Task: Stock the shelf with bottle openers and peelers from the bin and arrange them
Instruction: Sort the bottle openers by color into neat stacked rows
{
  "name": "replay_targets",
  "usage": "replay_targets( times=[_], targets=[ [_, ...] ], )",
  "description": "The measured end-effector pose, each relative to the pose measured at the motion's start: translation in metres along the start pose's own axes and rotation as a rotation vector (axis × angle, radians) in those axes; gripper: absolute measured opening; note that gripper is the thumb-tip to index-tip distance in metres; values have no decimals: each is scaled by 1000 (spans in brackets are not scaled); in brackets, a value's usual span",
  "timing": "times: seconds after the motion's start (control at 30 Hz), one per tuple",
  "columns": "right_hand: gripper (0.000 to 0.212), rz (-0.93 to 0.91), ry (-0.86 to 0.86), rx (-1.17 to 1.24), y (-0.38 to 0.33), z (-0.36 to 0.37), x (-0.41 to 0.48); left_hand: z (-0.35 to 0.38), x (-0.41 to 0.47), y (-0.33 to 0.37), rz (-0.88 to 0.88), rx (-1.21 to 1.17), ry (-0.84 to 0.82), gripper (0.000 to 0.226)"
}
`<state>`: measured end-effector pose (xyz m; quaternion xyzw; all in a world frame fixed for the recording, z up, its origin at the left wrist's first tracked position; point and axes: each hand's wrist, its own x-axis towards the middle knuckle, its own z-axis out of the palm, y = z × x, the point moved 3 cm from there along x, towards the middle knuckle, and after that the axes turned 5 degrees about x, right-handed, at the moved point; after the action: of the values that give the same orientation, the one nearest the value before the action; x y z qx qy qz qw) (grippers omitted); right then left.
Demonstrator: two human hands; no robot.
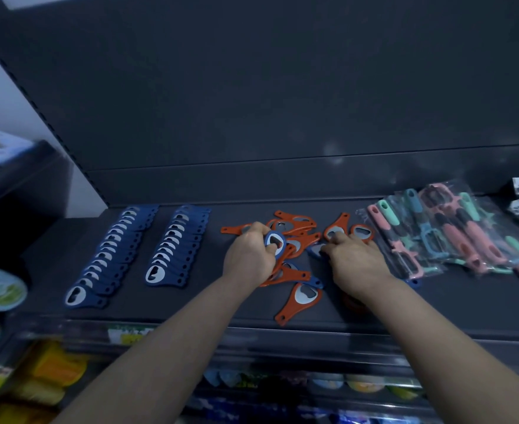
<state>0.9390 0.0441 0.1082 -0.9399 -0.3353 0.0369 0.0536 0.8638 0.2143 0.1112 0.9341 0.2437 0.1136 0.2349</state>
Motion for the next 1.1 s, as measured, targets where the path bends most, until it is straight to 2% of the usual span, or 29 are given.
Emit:
replay_targets(
  times=[0.1,0.13,0.23,0.4,0.5,0.6,0.73,0.87,1.1],
  targets=[
    [28,-34,115,92,-6,-4,-2,-2,-3,-2,-16,-12,1,18],
    [26,-50,99,164,-10,-6,-3,-2,-3,-2,-21,-14,2,18],
    [45,-46,-88,278,-21,1,-5,-4,-4,-3,-23,-11,7,20],
    [44,-9,-104,352,-18,4,0,-8,-5,-2,-25,-11,25,18],
    [33,33,-20,348,-10,-3,0,-10,-5,-2,-35,-61,44,20],
    [21,85,106,326,0,-9,-1,-11,-6,0,-22,-143,68,33],
    [18,49,186,337,-9,-18,-2,-21,-9,-5,-49,-212,110,19],
    [23,13,209,414,-43,-21,1,-41,-15,-33,-135,-314,88,17],
    [25,-62,199,427,-137,-8,4,-91,-47,-133,-219,-271,127,19]
  ],
)
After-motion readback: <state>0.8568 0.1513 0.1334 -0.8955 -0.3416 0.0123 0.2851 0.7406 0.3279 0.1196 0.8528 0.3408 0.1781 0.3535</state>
